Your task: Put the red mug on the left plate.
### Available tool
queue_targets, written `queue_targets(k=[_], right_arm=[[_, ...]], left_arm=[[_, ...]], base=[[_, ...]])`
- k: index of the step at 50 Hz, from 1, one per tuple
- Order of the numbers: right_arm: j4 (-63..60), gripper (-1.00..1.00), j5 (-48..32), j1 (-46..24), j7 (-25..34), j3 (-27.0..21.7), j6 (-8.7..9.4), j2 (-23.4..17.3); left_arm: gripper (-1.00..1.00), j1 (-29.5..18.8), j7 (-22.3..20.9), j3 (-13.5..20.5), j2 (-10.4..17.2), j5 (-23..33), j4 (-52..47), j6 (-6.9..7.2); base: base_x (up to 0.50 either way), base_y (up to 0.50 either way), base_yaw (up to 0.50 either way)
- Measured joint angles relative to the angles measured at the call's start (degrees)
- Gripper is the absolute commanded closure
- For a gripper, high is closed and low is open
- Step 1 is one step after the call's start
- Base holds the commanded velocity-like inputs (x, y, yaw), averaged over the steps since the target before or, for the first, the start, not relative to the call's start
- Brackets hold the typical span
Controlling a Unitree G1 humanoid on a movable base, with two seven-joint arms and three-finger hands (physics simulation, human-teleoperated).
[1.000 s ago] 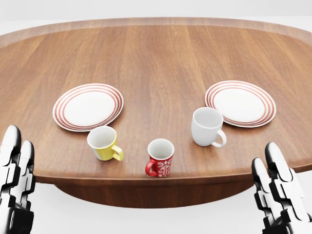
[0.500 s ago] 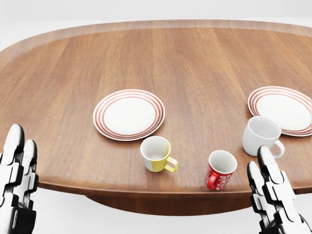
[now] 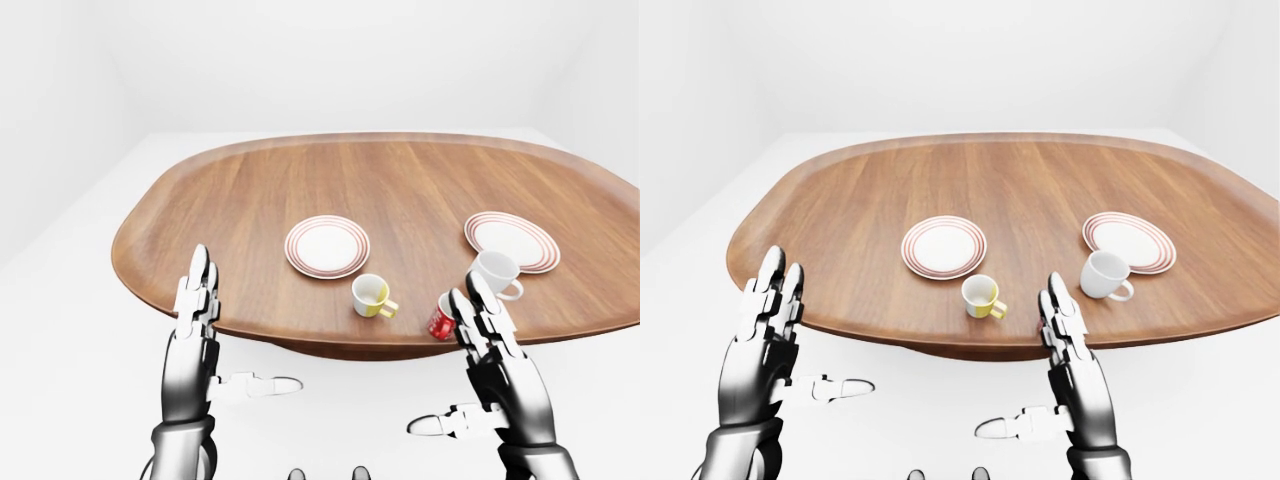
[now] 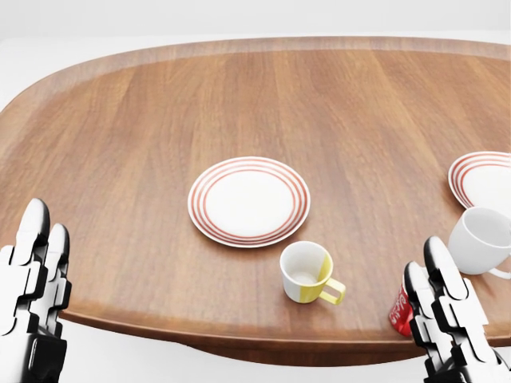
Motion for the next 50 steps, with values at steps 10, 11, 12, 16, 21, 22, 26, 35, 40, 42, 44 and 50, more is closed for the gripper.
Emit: queue_targets(k=[10,11,12,16,21,22,26,35,40,42,44,50], right_arm=[[-0.6,-1.0,0.7,0.9,1.2,1.0,0.0,-0.4],[-0.7,-1.0,0.8,0.9,1.3,1.1,0.0,-0.5],[-0.8,-1.0,0.8,1.0,1.3,1.1,0.0,-0.5],[-1.0,-1.0,0.4,1.1,1.2,1.5,0.0,-0.8],[-1.1,-1.0,-0.4,1.0,0.9,2.1,0.0,-1.1],[-1.1,-1.0,-0.6,1.0,0.7,2.2,0.0,-1.2],[-0.9,-1.0,-1.3,0.9,0.2,2.5,0.0,-1.5],[-0.2,-1.0,-2.5,0.6,-1.1,3.1,0.0,-2.0],[0.1,-1.0,-2.7,0.3,-1.3,3.3,0.0,-2.2],[0.2,-1.0,-2.7,0.4,-1.4,3.4,0.0,-2.3],[0.3,-1.0,-2.8,0.5,-1.5,3.5,0.0,-2.3],[0.6,-1.0,-3.1,0.7,-1.7,3.7,0.0,-2.5]], left_arm=[[-1.0,-0.4,-0.1,0.1,-0.1,-0.4,0.3,0.0],[-1.0,-0.4,-0.1,0.0,-0.1,-0.4,0.4,0.0],[-1.0,-0.5,-0.1,0.0,-0.1,-0.4,0.4,0.0],[-1.0,-0.7,-0.1,0.0,-0.1,-0.3,0.6,0.0],[-1.0,-0.8,-0.1,0.0,-0.1,-0.3,0.7,0.0],[-1.0,-0.9,-0.1,0.0,-0.1,-0.3,0.7,0.0],[-1.0,-1.0,-0.2,-0.2,-0.1,-0.1,0.9,0.0],[-1.0,-1.0,-0.2,-0.1,0.0,-0.1,0.9,0.0],[-1.0,-1.0,-0.1,-0.1,0.0,-0.1,0.9,0.0],[-1.0,-1.0,-0.1,0.0,0.0,-0.2,0.9,0.0],[-1.0,-0.9,-0.1,0.0,0.0,-0.2,0.9,0.0],[-1.0,-0.8,-0.1,-0.1,0.0,-0.1,0.9,0.0]], base=[[0.48,0.0,0.0],[0.5,0.0,0.0],[0.5,0.0,0.0],[0.5,0.0,0.0],[0.5,0.03,0.0],[0.5,0.04,0.0],[0.5,0.17,0.0],[0.5,0.25,0.0],[0.5,0.25,0.0],[0.51,0.24,0.0],[0.51,0.22,0.0],[0.52,0.21,0.0]])
